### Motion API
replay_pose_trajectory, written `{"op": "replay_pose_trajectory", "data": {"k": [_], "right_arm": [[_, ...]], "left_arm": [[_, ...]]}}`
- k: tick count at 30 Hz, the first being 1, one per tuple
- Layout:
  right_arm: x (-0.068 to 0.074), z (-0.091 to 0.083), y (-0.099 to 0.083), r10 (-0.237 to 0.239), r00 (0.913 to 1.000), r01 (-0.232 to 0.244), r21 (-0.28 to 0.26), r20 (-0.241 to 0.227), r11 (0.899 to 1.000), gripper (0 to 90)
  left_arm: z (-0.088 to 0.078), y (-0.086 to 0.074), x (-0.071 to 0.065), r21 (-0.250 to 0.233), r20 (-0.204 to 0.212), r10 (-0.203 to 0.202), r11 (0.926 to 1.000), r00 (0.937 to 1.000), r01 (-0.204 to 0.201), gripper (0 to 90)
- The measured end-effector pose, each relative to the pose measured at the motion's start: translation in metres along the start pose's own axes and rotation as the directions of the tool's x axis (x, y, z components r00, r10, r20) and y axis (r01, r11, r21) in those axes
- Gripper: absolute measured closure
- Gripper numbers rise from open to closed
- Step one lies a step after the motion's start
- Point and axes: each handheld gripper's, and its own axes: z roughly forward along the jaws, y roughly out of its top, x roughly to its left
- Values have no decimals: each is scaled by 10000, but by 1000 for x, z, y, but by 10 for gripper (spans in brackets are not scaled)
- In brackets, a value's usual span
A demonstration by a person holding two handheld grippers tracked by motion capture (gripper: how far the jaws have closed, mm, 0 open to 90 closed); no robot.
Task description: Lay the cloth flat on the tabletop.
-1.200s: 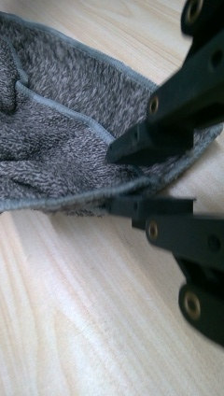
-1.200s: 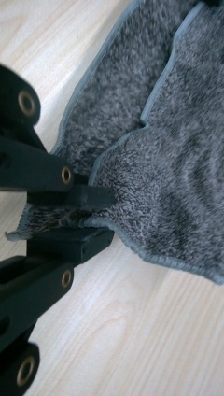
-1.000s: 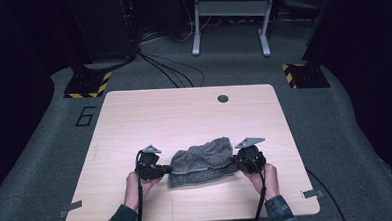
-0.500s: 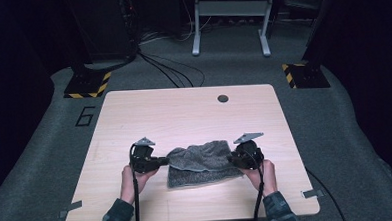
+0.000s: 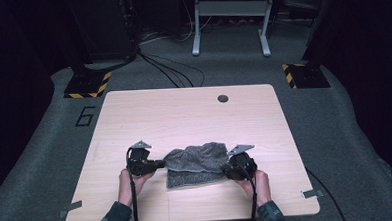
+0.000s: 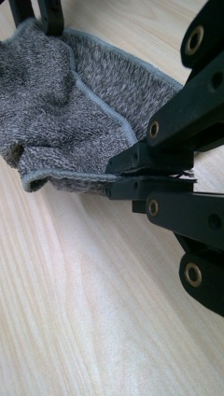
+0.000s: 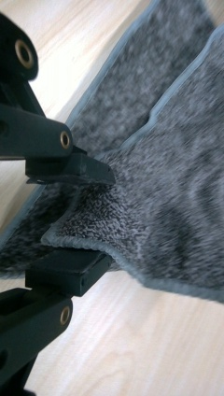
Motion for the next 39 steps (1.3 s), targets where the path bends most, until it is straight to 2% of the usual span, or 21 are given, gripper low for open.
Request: {"op": "replay_pose_trajectory", "data": {"k": [3,6,9,11,14,18,20,23,25,26,28,30,32,33,34,35,36,37,39], "right_arm": [[4,-4,5,-49,10000,48,-256,-58,9997,615],[4,-1,9,-47,9997,42,-220,-244,9997,670],[1,5,10,-132,9988,139,143,-475,9998,806],[1,5,9,-7,9991,13,135,-436,9999,861],[0,-1,8,-77,9990,77,-22,-449,10000,874],[-4,-16,7,133,9986,-155,-419,-511,9990,877],[-7,-25,7,65,9984,-103,-664,-568,9977,878],[-8,-34,9,219,9981,-264,-781,-572,9966,878],[-6,-35,9,292,9980,-332,-721,-562,9968,879],[-6,-34,9,217,9981,-255,-661,-582,9975,879],[-8,-32,10,104,9987,-136,-646,-498,9978,879],[-11,-26,14,220,9983,-250,-571,-539,9981,879],[-20,-17,27,221,9988,-244,-550,-426,9982,881],[-20,-17,27,221,9988,-244,-550,-426,9982,881],[-25,-13,33,111,9995,-128,-525,-312,9985,881],[-39,-5,52,241,9992,-258,-535,-315,9982,882],[-43,-3,59,298,9994,-308,-485,-196,9983,882],[-50,0,70,217,9997,-223,-504,-119,9985,882],[-64,2,96,159,9998,-153,-563,92,9983,883]], "left_arm": [[0,1,-1,-39,14,33,10000,10000,-33,870],[1,2,-2,9,35,102,9999,9999,-102,869],[3,1,-3,108,40,172,9998,9998,-173,869],[6,-1,-4,231,11,281,9993,9996,-281,869],[5,-4,-4,206,-22,288,9994,9996,-287,874],[-1,-4,-5,95,24,239,9997,9997,-239,878],[-5,-3,-7,49,53,238,9997,9997,-238,879],[-8,-2,-9,111,27,249,9996,9997,-249,880],[-7,-1,-9,288,27,263,9992,9996,-264,881],[-5,-1,-7,317,-52,350,9989,9994,-349,881],[-4,1,-7,299,-32,251,9992,9997,-250,882],[1,7,-4,365,-116,202,9991,9997,-197,882],[10,22,5,528,-268,268,9983,9993,-254,883],[10,22,5,528,-268,268,9983,9993,-254,884],[13,30,9,565,-326,271,9981,9991,-253,884],[16,46,16,589,-499,264,9980,9984,-235,885],[16,46,16,589,-499,264,9980,9984,-235,885],[19,69,24,554,-837,333,9981,9959,-287,885],[17,96,33,395,-1158,295,9989,9928,-251,885]]}}
